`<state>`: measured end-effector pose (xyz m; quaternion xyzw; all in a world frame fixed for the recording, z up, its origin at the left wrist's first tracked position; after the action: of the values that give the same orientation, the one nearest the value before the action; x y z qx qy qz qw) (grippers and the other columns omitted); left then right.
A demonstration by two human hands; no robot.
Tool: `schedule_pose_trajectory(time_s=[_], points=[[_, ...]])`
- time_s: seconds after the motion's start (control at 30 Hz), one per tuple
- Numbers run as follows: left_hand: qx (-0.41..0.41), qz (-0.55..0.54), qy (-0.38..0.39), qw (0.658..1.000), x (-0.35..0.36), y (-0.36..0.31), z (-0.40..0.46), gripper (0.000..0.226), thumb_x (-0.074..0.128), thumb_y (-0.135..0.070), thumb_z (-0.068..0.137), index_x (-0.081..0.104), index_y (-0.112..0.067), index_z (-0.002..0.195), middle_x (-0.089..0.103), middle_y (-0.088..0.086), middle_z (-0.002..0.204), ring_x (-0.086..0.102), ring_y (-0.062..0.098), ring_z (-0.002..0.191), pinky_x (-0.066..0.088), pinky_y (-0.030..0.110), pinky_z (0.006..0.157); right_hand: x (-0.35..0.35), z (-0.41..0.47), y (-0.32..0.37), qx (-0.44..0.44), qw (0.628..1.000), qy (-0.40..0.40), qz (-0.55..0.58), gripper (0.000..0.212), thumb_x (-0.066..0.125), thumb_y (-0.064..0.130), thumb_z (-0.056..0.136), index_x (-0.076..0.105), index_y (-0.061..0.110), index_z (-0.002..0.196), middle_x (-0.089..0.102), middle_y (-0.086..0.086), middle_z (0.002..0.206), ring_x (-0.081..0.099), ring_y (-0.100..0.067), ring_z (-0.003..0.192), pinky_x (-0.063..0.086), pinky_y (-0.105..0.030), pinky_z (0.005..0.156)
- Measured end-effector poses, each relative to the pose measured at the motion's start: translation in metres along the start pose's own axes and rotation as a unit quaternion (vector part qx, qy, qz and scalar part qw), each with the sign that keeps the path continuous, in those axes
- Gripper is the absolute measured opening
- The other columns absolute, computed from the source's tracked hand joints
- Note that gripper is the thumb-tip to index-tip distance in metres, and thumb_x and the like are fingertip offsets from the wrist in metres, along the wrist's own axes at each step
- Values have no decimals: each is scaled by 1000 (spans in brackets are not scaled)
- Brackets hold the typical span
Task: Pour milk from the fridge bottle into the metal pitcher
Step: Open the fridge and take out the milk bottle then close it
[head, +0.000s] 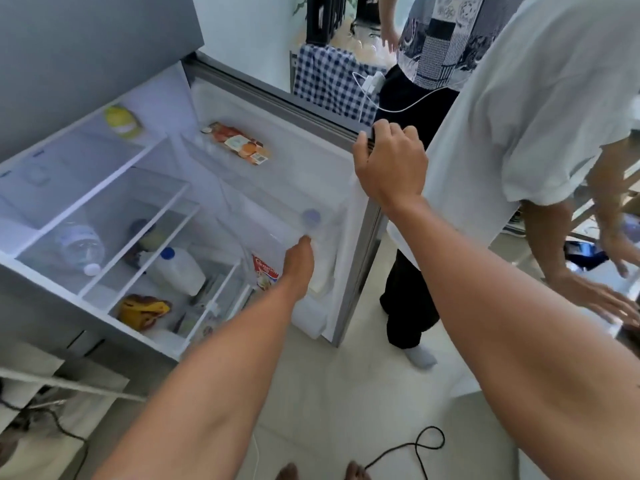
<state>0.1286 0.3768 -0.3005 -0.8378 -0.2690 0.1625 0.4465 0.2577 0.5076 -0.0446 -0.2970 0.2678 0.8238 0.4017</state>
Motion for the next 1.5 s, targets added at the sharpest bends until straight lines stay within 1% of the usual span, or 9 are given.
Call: schedule_pose_trajectory(time_s=[0.17, 0.27, 0.33, 0.43, 0.7, 1.0, 1.2, 1.37, 1.5], points=[[-32, -181, -3, 983, 6, 20, 13, 42, 40, -44, 99, 62, -16, 76, 61, 2, 74, 57, 19, 70, 48, 30, 74, -4, -4, 6, 0, 999, -32, -5, 39, 43, 38, 99, 64, 7, 86, 66, -8, 77, 56, -29, 75, 36, -35, 61], [-36, -340, -108, 934, -20, 43, 14, 54, 48, -56, 84, 71, -19, 116, 64, 1, 93, 58, 18, 77, 51, 34, 85, -6, -7, 9, 0, 999, -40, 1, 38, 44, 37, 98, 63, 8, 82, 65, -8, 74, 54, -28, 73, 35, -35, 60], [-26, -415, -172, 893, -37, 56, 7, 60, 48, -54, 79, 64, -21, 127, 59, 1, 100, 52, 15, 68, 46, 27, 75, -7, -8, 11, 1, 999, -40, 3, 38, 44, 37, 98, 63, 7, 82, 65, -8, 75, 54, -28, 73, 35, -34, 60], [-8, -445, -229, 866, -52, 57, -13, 25, 43, -44, 94, 58, -24, 95, 53, 3, 83, 46, 14, 60, 39, 24, 65, -7, -10, 13, -1, 1000, -29, 0, 40, 42, 37, 99, 64, 7, 86, 67, -9, 79, 56, -29, 77, 36, -36, 63], [29, -397, -297, 868, -97, 29, -60, 37, 53, -40, 91, 45, -16, 65, 44, -5, 43, 40, 16, 44, 35, 26, 51, -16, -19, 26, -26, 1000, 4, 9, 42, 38, 34, 104, 70, 8, 98, 73, -11, 94, 63, -32, 90, 47, -41, 76], [112, -222, -358, 900, -168, 5, -131, 38, 54, -44, 93, 55, -13, 72, 58, 4, 68, 54, 21, 66, 43, 32, 61, -36, -48, 66, -101, 993, 33, 51, 42, 34, 29, 107, 66, 5, 95, 71, -13, 82, 65, -34, 70, 38, -34, 58], [125, -169, -399, 892, -225, -11, -179, 59, 51, -53, 83, 71, -2, 104, 74, 16, 103, 63, 29, 77, 44, 32, 62, -55, -85, 124, -127, 988, 55, 71, 38, 37, 25, 107, 66, 4, 96, 72, -13, 83, 67, -33, 71, 34, -32, 58], [140, -164, -403, 889, -278, -19, -202, 55, 49, -59, 80, 66, -8, 90, 72, 14, 100, 66, 29, 82, 55, 39, 73, -62, -115, 184, -129, 983, 63, 117, 36, 37, 25, 106, 65, 2, 104, 73, -17, 92, 67, -36, 82, 36, -34, 64], [155, -171, -419, 878, -319, -19, -223, 66, 51, -57, 75, 68, 3, 95, 66, 15, 85, 54, 24, 65, 42, 31, 57, -60, -139, 227, -141, 974, 90, 152, 50, 32, 43, 107, 60, 5, 126, 74, -17, 101, 65, -37, 98, 50, -42, 78]])
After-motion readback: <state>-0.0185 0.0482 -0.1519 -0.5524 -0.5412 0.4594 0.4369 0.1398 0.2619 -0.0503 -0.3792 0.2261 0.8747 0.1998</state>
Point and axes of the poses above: each hand's wrist, its own z-axis towards the middle knuckle, its own x-axis out of the palm, y = z × x, the point moved 10 cm from there along z, towards the middle knuckle
